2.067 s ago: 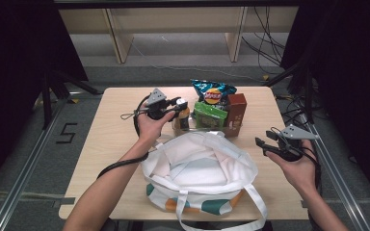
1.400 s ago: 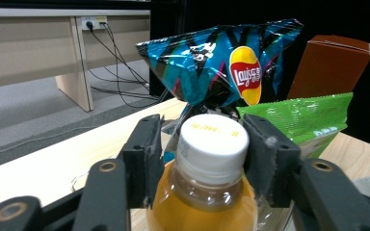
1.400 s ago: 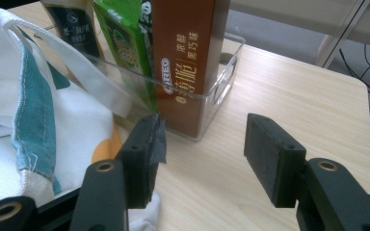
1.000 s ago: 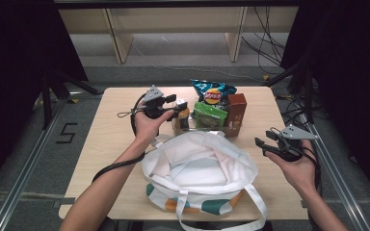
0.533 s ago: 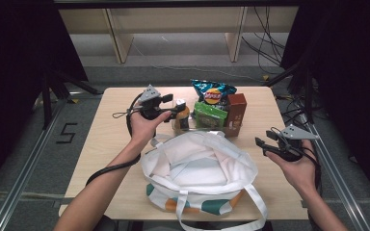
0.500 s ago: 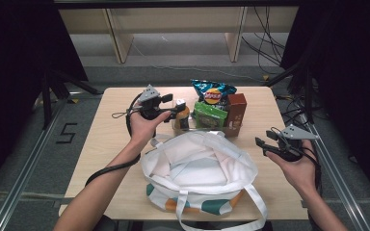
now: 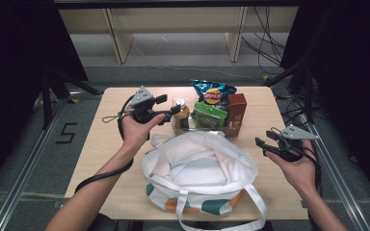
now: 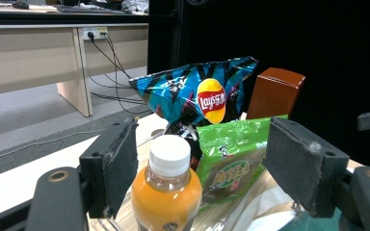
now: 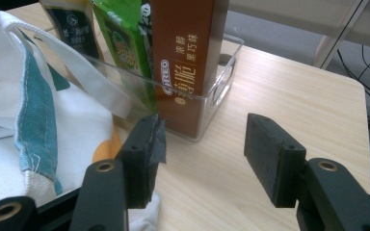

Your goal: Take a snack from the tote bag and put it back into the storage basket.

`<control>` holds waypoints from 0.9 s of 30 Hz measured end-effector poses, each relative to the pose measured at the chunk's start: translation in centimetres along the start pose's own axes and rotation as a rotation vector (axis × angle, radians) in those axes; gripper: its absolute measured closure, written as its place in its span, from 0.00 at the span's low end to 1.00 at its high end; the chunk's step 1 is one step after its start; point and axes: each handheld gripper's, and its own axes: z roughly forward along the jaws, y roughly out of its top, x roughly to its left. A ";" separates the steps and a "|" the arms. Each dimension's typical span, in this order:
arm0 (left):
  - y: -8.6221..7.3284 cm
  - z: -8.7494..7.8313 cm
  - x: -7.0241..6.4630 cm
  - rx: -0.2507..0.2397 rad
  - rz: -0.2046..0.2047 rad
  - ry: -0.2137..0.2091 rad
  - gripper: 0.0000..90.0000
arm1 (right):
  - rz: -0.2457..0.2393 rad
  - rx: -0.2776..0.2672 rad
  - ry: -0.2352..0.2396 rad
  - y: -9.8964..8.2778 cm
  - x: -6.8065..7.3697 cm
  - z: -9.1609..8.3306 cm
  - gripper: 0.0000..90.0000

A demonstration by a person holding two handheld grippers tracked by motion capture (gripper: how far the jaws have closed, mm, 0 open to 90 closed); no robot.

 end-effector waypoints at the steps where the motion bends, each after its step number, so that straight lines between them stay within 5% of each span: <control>1: 0.0 -0.1 -0.1 0.000 -0.002 0.001 0.29 | 0.010 0.017 0.009 0.0 0.1 -0.1 0.54; 9: -0.3 -1.8 -0.6 0.008 -0.003 -0.005 0.29 | 0.043 0.021 0.006 0.0 0.3 -0.2 0.53; 11: -0.4 -2.3 -0.8 0.013 0.002 -0.012 0.29 | 0.009 -0.010 -0.005 -0.1 0.1 0.0 0.54; 14: -0.7 -2.9 -1.1 0.013 -0.008 -0.018 0.28 | 0.048 0.011 0.003 -0.1 0.4 0.0 0.53; 15: -0.7 -3.1 -1.1 0.018 -0.005 -0.020 0.28 | 0.018 0.003 0.005 -0.1 0.2 0.1 0.54; 27: -1.2 -5.4 -1.7 0.010 -0.003 -0.019 0.28 | -0.001 0.011 0.010 0.0 0.1 0.0 0.54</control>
